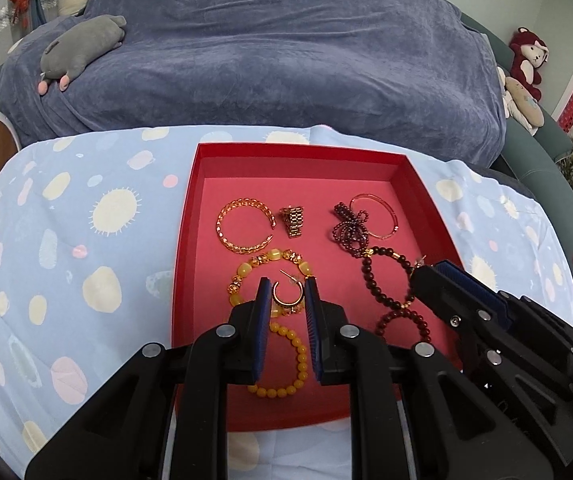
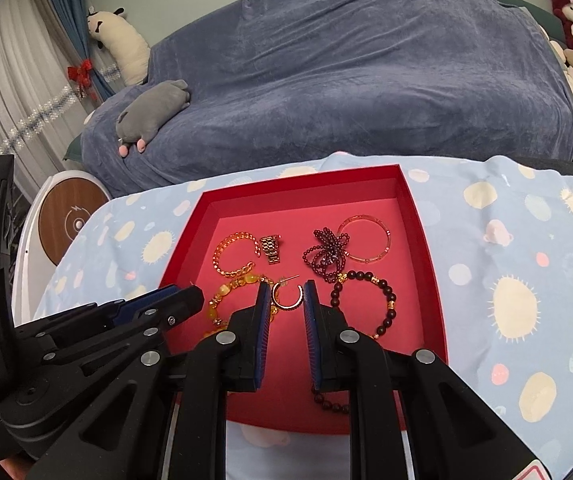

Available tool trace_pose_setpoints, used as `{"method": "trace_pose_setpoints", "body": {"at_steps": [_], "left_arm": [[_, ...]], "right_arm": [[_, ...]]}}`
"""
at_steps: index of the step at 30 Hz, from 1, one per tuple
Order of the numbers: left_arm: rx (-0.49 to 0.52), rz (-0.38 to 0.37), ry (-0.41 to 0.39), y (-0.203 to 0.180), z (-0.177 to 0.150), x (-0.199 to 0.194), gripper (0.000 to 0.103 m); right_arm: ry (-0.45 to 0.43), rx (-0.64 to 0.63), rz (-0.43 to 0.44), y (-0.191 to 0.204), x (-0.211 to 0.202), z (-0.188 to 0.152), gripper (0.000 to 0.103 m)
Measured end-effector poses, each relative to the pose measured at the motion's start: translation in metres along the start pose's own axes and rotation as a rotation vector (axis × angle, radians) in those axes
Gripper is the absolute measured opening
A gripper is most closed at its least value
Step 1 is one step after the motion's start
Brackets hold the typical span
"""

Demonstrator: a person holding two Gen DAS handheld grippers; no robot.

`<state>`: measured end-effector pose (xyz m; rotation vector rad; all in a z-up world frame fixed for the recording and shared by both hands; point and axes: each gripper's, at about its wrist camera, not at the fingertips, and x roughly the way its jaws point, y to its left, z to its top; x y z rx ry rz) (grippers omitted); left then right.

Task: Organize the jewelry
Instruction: 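Lower both earrings into the red box and open both tools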

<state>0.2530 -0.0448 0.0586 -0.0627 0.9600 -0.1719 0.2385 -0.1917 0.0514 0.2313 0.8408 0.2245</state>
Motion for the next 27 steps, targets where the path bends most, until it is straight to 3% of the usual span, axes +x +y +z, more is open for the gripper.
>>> {"method": "trace_pose_setpoints", "body": {"at_steps": [16, 27], "left_arm": [[-0.01, 0.009, 0.062, 0.01, -0.008, 0.042, 0.017], [-0.033, -0.002, 0.067, 0.016, -0.013, 0.049, 0.017]], "right_arm": [[0.077, 0.015, -0.01, -0.008, 0.046, -0.007, 0.016], [0.125, 0.007, -0.02, -0.007, 0.062, -0.014, 0.016]]}}
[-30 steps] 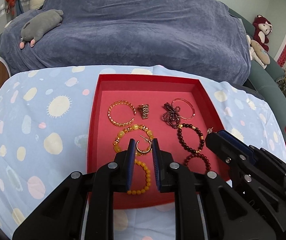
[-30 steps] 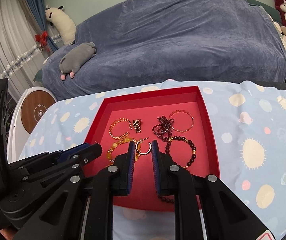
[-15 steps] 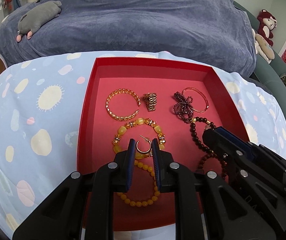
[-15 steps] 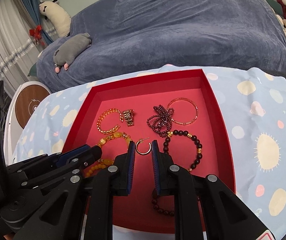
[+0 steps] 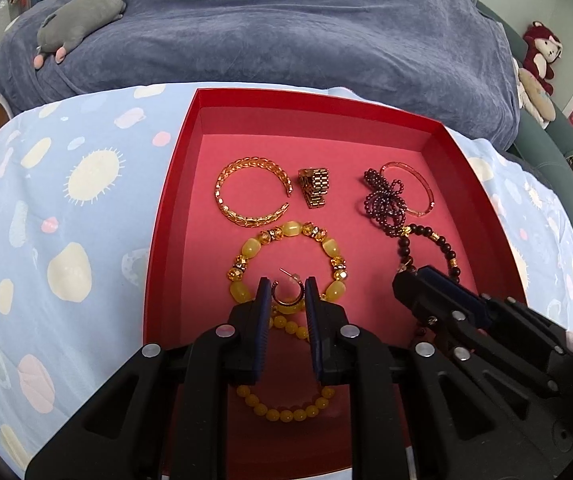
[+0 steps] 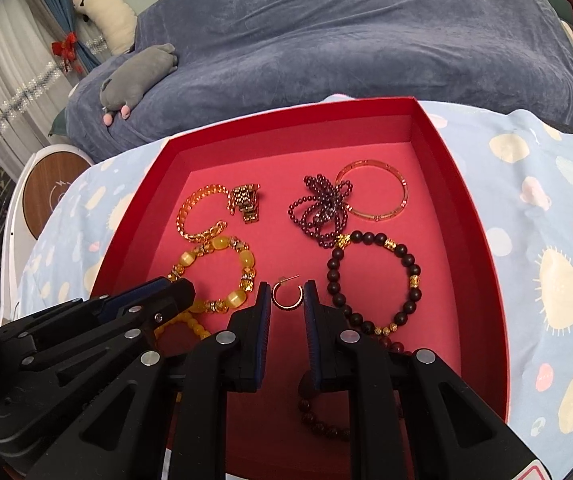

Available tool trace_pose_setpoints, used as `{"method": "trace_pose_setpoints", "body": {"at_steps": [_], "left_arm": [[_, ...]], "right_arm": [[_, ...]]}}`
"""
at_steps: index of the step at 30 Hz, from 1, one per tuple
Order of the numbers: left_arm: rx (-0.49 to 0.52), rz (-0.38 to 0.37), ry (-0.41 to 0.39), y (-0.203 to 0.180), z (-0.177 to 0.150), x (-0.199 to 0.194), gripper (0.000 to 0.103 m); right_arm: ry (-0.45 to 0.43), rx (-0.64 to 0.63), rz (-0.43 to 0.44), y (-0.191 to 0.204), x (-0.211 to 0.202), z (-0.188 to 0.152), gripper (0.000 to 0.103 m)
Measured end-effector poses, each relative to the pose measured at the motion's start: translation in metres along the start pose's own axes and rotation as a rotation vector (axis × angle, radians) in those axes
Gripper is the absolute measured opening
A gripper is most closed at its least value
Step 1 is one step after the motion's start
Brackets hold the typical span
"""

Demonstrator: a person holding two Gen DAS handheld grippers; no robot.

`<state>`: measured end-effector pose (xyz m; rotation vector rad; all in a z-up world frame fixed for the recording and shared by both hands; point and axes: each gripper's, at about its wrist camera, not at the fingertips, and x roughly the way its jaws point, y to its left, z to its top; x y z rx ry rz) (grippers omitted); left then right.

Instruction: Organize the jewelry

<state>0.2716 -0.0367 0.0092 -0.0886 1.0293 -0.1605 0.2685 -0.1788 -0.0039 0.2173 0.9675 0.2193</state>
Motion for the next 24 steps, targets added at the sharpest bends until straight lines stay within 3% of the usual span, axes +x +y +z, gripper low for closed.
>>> {"method": "trace_pose_setpoints", "body": {"at_steps": [4, 12, 24], "left_arm": [[-0.006, 0.009, -0.004, 0.001, -0.002, -0.004, 0.027], [-0.002, -0.004, -0.028, -0.005, -0.009, -0.037, 0.029], [0.011, -0.008, -0.049, -0.013, -0.052, -0.103, 0.029]], "right_arm": [[-0.009, 0.001, -0.009, 0.002, -0.005, -0.004, 0.02], [-0.035, -0.004, -0.024, 0.01, -0.039, -0.01, 0.02], [-0.065, 0.037, -0.063, 0.016, -0.117, -0.056, 0.02]]}}
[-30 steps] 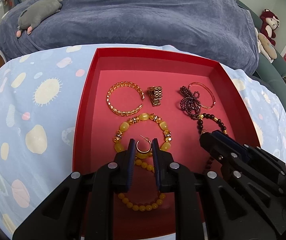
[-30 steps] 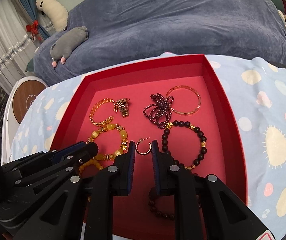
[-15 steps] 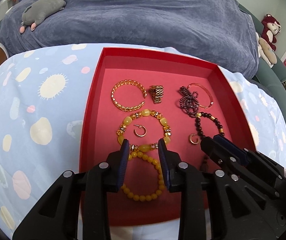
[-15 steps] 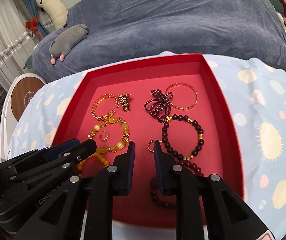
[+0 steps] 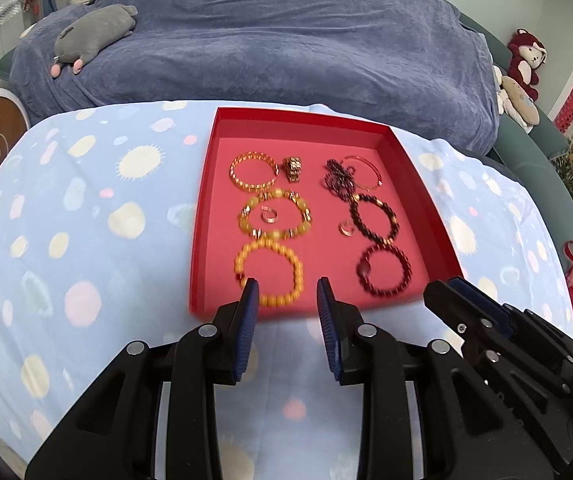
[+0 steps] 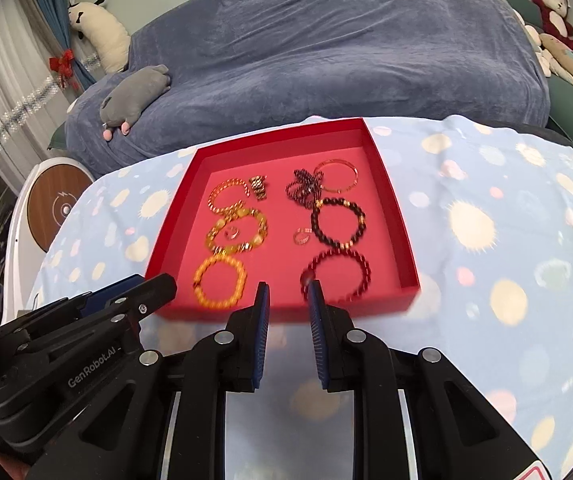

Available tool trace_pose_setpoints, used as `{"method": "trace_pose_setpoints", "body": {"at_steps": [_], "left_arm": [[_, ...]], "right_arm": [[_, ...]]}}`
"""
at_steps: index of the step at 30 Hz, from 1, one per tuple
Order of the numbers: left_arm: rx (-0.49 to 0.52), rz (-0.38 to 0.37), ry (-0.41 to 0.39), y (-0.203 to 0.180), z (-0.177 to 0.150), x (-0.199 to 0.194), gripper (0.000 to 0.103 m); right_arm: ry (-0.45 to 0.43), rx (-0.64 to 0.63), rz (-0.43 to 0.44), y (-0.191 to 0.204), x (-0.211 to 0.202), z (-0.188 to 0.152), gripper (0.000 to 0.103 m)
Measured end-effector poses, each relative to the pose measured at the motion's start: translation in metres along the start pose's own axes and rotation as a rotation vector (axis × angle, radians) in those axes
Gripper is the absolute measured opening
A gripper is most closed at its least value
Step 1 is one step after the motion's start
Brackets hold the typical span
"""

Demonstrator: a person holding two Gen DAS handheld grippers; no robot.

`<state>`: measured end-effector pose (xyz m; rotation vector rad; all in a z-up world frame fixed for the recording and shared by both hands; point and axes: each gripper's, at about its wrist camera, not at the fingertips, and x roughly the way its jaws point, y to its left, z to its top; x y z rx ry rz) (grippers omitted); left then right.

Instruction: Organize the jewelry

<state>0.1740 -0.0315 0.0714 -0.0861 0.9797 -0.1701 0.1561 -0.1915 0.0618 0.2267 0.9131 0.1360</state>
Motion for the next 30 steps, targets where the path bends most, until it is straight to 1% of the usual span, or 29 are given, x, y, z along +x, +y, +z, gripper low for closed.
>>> {"method": "trace_pose_setpoints", "body": {"at_steps": [6, 10, 14, 15, 16, 17, 18, 23, 26, 28, 30], "left_arm": [[0.017, 0.014, -0.003, -0.005, -0.023, -0.021, 0.029], [0.037, 0.028, -0.008, -0.01, -0.036, -0.031, 0.029], [0.046, 0.037, -0.007, -0.012, -0.047, -0.038, 0.029], [0.045, 0.037, -0.007, -0.012, -0.05, -0.039, 0.031], [0.046, 0.043, -0.01, -0.013, -0.053, -0.04, 0.034], [0.049, 0.048, -0.014, -0.013, -0.053, -0.04, 0.036], [0.057, 0.056, -0.019, -0.015, -0.056, -0.042, 0.037], [0.064, 0.066, -0.018, -0.017, -0.068, -0.046, 0.038], [0.058, 0.08, -0.028, -0.017, -0.072, -0.049, 0.044], [0.05, 0.1, -0.038, -0.016, -0.073, -0.051, 0.056], [0.04, 0.108, -0.044, -0.015, -0.074, -0.053, 0.062]], "right_arm": [[-0.007, 0.017, -0.01, 0.003, -0.027, -0.025, 0.02], [-0.008, 0.033, -0.01, 0.002, -0.039, -0.037, 0.02], [-0.013, 0.017, -0.031, 0.006, -0.047, -0.047, 0.02], [-0.015, 0.015, -0.035, 0.006, -0.049, -0.049, 0.021], [-0.016, 0.012, -0.038, 0.007, -0.05, -0.051, 0.022], [-0.018, 0.01, -0.042, 0.008, -0.052, -0.053, 0.029], [-0.022, 0.006, -0.047, 0.009, -0.054, -0.055, 0.032], [-0.02, 0.0, -0.059, 0.009, -0.058, -0.061, 0.032], [-0.022, 0.001, -0.069, 0.008, -0.06, -0.066, 0.032], [-0.022, 0.004, -0.079, 0.007, -0.061, -0.067, 0.032], [-0.021, 0.011, -0.086, 0.004, -0.062, -0.069, 0.034]]}}
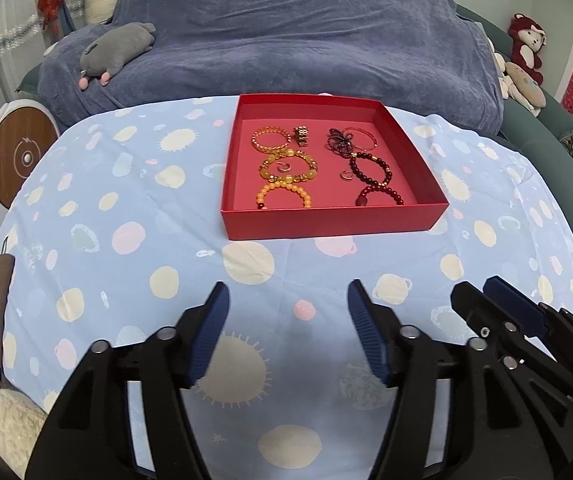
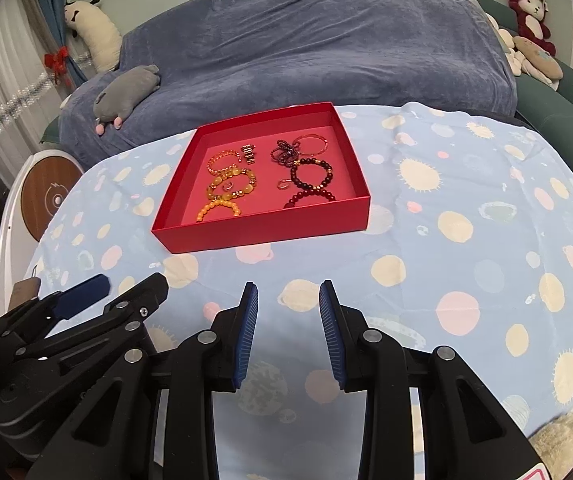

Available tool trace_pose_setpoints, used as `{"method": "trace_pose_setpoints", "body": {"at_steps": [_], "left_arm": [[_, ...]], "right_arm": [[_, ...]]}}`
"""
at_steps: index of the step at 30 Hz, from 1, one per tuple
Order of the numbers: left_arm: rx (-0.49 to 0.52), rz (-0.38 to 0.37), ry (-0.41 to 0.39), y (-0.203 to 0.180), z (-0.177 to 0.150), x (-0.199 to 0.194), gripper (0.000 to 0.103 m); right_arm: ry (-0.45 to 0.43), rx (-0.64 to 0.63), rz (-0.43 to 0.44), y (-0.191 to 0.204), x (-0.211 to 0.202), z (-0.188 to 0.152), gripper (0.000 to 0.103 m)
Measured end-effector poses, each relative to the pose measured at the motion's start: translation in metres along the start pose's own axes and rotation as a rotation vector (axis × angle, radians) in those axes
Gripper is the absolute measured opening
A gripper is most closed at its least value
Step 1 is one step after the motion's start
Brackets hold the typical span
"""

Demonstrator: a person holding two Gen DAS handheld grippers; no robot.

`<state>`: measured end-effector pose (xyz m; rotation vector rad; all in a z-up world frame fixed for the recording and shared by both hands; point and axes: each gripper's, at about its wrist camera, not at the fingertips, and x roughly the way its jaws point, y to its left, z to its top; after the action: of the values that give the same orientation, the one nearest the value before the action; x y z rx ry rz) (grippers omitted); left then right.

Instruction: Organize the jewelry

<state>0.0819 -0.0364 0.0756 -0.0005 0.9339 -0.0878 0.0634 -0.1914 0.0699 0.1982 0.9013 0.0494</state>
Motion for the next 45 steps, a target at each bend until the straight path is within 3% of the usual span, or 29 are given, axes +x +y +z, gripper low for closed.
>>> {"method": "trace_pose_setpoints", "body": {"at_steps": [5, 10, 18, 24, 26, 45], "left_arm": [[-0.015, 0.02, -0.003, 0.003, -0.001, -0.001, 0.072], [-0.05, 0.043, -0.003, 0.011, -0.001, -0.001, 0.089], [-0.053, 0.059, 0.004, 0.017, -0.003, 0.001, 0.091], [-0.052, 0.075, 0.006, 0.019, -0.004, 0.003, 0.092], [-0.06, 0.082, 0.007, 0.022, -0.005, 0.004, 0.092], [-0.018, 0.096, 0.001, 0.016, -0.004, 0.006, 0.094]], "right_arm": [[-0.007, 0.02, -0.02, -0.007, -0.002, -0.003, 0.048], [-0.019, 0.043, -0.035, -0.015, -0.004, -0.003, 0.062], [-0.017, 0.034, -0.047, -0.019, -0.003, -0.003, 0.083], [-0.033, 0.005, -0.062, -0.015, -0.003, -0.004, 0.087], [-0.035, 0.001, -0.073, -0.015, -0.003, -0.004, 0.097], [-0.033, 0.021, -0.089, -0.02, -0.001, -0.003, 0.096]]}}
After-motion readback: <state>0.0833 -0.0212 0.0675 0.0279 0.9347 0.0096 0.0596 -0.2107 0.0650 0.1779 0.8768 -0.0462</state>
